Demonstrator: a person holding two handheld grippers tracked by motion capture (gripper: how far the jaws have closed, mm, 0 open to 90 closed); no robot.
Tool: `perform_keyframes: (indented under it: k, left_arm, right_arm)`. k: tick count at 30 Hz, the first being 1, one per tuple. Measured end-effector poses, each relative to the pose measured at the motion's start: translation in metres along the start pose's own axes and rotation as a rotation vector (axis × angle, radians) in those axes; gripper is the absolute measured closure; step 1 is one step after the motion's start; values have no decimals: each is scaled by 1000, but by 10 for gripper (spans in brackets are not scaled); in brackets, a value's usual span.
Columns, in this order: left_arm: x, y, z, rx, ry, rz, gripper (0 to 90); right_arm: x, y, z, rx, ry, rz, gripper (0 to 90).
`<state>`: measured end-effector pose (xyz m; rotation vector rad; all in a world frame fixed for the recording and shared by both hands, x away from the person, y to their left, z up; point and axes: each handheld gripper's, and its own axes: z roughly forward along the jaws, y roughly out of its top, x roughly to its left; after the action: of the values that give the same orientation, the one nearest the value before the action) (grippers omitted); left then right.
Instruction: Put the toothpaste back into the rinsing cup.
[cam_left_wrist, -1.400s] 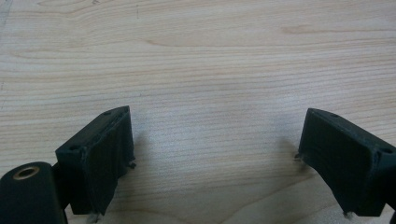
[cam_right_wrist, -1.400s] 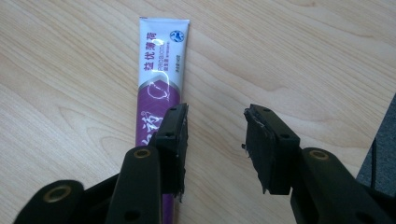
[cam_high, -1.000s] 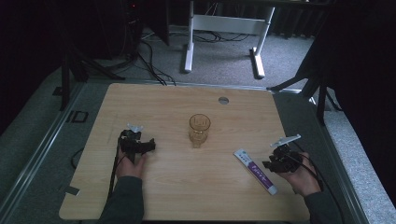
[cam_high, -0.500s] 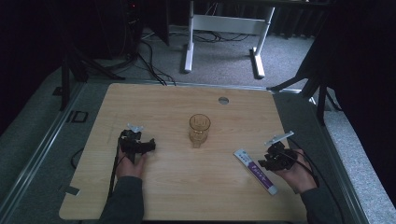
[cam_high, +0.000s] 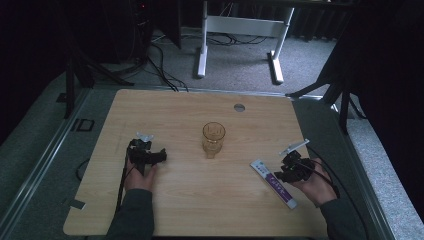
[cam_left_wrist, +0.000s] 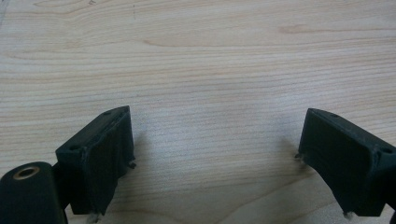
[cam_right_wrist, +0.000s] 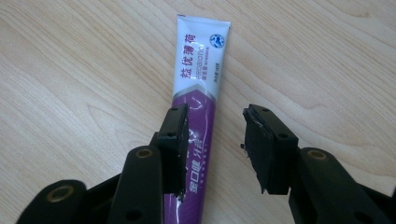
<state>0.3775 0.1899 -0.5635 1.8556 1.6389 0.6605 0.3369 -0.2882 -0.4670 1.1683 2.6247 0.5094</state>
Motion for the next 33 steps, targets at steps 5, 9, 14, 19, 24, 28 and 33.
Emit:
perform_keyframes:
  k: [5,9,14,19,24,28,33]
  left_arm:
    - [0,0,0,0,0,0,103]
    - [0,0,0,0,0,0,103]
    - [0,0,0,0,0,0,103]
    - [0,0,0,0,0,0,103]
    - [0,0,0,0,0,-1,103]
    - [0,0,0,0,0,0,103]
    - [0,0,0,0,0,0,103]
  right_arm:
    - [-1,2,-2,11,1,-6,597]
    - [-1,3,-2,20,0,-10,601]
    - [1,5,-3,38,4,-18,610]
    - [1,7,-2,54,10,-19,619]
    - [2,8,-2,72,21,-18,629]
    - [3,9,-1,89,22,-20,629]
    - [4,9,2,111,34,-16,618]
